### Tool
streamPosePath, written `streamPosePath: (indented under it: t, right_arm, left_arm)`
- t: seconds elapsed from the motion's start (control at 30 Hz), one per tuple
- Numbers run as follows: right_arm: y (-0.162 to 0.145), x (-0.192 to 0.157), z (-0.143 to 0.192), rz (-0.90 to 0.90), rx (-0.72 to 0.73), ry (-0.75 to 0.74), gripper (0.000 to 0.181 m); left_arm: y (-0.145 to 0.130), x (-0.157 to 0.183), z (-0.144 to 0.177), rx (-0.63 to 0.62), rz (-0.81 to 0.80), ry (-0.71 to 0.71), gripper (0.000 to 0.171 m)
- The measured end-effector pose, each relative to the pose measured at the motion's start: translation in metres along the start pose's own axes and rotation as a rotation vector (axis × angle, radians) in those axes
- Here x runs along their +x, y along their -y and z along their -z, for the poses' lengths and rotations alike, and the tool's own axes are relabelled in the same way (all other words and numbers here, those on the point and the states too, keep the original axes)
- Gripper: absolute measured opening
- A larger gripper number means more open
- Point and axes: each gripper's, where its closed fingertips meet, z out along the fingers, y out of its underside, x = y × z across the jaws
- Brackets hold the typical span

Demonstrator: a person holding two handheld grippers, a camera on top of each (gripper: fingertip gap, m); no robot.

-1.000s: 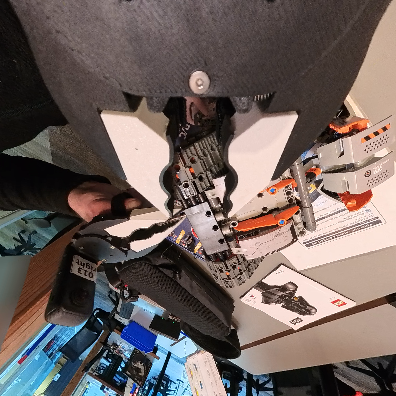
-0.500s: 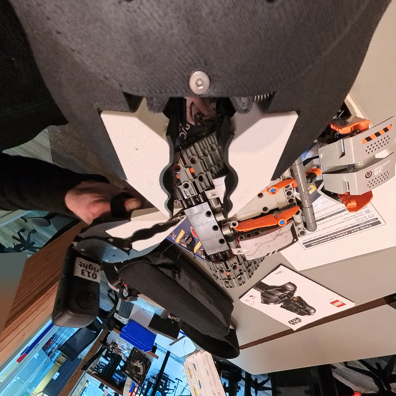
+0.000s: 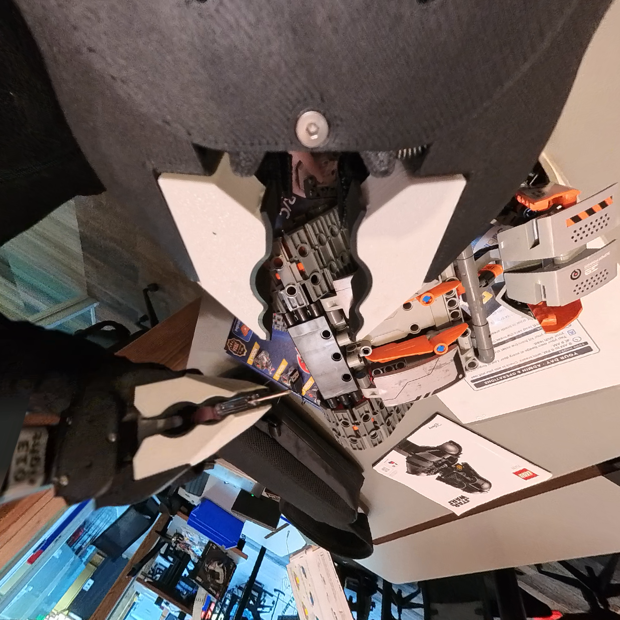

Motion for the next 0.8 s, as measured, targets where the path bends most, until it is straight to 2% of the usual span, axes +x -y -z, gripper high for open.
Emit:
streamPosePath:
  t: [0.13, 0.23, 0.37, 0.8]
  right_arm:
    - [-0.004, -0.02, -0.006, -0.675, 0.113, 0.119, 0.004]
    - [-0.004, -0.035, -0.013, -0.935, 0.173, 0.143, 0.004]
    - [-0.005, -0.049, -0.02, -1.046, 0.187, 0.134, 0.004]
    - [-0.01, -0.048, -0.025, -1.075, 0.18, 0.1, 0.004]
  left_arm:
    - [0.0, 0.0, 0.0, 0.001, 0.001, 0.003, 0.043]
    - [0.0, 0.0, -0.001, 0.002, 0.004, 0.005, 0.043]
    - [0.0, 0.0, -0.001, -0.005, -0.001, 0.006, 0.043]
    - [0.0, 0.0, -0.001, -0.002, -0.002, 0.009, 0.043]
